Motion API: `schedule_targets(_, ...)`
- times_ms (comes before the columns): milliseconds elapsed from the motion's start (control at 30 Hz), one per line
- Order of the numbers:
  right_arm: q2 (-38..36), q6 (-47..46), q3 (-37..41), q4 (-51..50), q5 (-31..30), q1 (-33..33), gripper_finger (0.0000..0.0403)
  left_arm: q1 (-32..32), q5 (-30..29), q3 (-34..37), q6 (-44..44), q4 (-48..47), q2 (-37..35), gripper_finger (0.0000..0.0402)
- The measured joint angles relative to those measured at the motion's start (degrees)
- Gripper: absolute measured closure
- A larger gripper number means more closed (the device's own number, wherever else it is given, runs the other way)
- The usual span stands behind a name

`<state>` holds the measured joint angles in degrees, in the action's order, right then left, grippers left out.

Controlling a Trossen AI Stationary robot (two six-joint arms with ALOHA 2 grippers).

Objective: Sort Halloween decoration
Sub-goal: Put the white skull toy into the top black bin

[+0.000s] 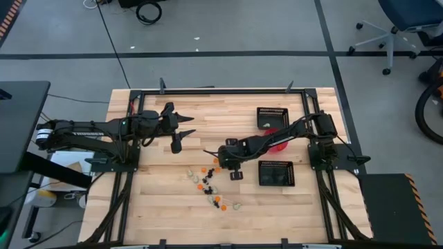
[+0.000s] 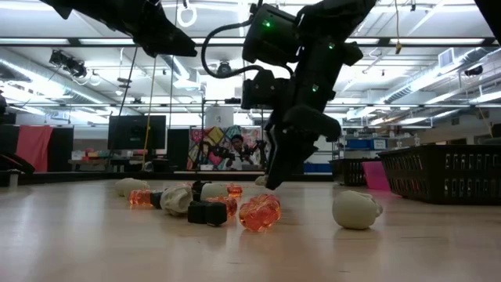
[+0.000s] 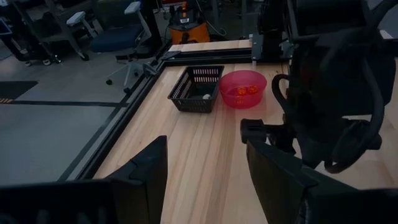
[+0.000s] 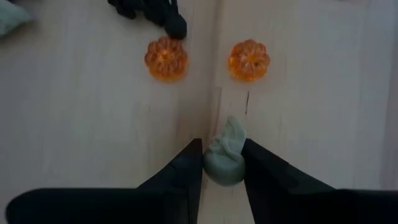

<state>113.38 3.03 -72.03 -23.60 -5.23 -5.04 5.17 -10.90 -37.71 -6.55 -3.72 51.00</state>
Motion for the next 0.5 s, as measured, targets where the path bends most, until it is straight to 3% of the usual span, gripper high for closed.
schedule_targets(500, -0.1, 0.4, -11.2, -15.2, -1.7, -0.1, 0.0298, 0.0, 0.0, 0.0, 0.0, -0.1, 0.0, 0.0209)
